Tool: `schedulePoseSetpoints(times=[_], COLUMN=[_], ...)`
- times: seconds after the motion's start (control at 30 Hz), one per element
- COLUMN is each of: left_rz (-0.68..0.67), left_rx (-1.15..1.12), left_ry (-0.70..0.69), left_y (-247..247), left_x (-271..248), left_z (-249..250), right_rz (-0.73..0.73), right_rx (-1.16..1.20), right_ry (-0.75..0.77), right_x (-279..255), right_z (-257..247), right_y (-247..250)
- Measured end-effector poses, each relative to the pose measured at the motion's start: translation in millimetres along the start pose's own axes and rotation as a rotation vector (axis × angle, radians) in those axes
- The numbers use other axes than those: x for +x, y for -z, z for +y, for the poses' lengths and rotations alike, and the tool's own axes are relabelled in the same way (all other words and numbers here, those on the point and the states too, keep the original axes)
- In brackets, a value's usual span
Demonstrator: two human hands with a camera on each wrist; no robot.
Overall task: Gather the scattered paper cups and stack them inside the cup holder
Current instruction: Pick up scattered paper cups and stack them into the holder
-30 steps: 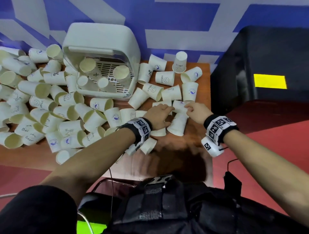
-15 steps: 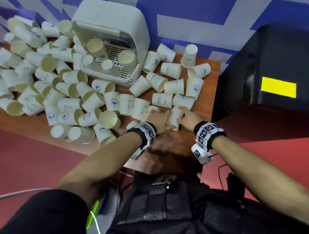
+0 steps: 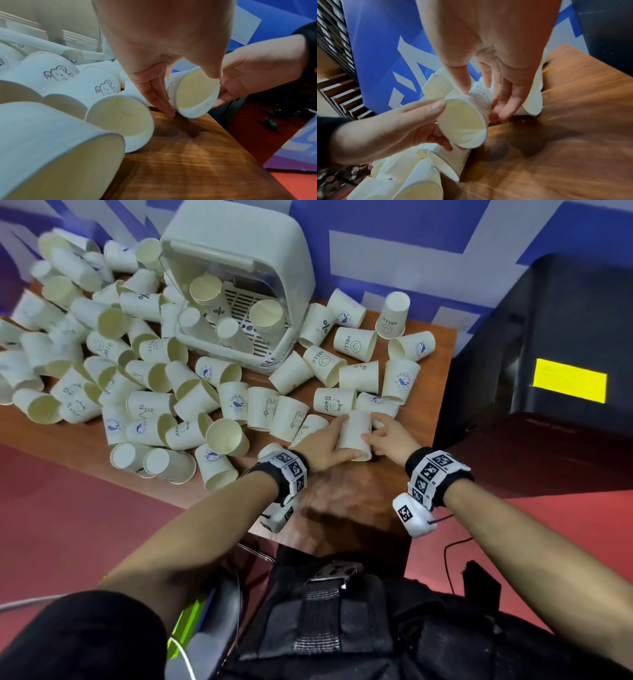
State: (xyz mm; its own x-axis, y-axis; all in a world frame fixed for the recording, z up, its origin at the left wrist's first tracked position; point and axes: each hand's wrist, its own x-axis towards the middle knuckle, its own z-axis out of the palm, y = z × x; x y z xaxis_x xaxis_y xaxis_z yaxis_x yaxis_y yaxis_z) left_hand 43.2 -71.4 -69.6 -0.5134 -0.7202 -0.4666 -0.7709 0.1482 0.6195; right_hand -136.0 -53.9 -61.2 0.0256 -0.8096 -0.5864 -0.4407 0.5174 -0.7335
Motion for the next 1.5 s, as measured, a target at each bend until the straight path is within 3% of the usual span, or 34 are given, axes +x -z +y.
schedulePoseSetpoints(times=[0.17,0.3,0.43,0.67,1.13,1.5], left_rz=[0.117,0.199,0.205,0.233,0.288,0.474], left_rx=[-0.252,-0.532,-0.583,-0.607,-0.395,-0.373], left_ry=[0.061,0.025,-0.027,-0.019,0.038,0.027], left_y=[19.8,44.1,66.6,100.7,167.5,242.4], left_x=[-2.8,-6.5,-8.4,-16.7,-24.4,-17.0], left_z=[9.1,19.8,18.1,-0.6,-76.7,-146.8], right_rz=[0.070,0.143,0.165,0.175,0.068,0.049], right_rx=[0.179,0.216,0.250,0.248,0.210,0.035], right_ry=[0.079,0.167,0.236,0.365,0.362,0.427], right_x=[-1.0,-0.3,1.1,6.2,42.1,99.8], right_z=[-23.2,-47.7,-72.6,-112.5,-181.8,-258.4], right_y=[6.7,11.1,10.7,-6.3,-67.7,-117.4])
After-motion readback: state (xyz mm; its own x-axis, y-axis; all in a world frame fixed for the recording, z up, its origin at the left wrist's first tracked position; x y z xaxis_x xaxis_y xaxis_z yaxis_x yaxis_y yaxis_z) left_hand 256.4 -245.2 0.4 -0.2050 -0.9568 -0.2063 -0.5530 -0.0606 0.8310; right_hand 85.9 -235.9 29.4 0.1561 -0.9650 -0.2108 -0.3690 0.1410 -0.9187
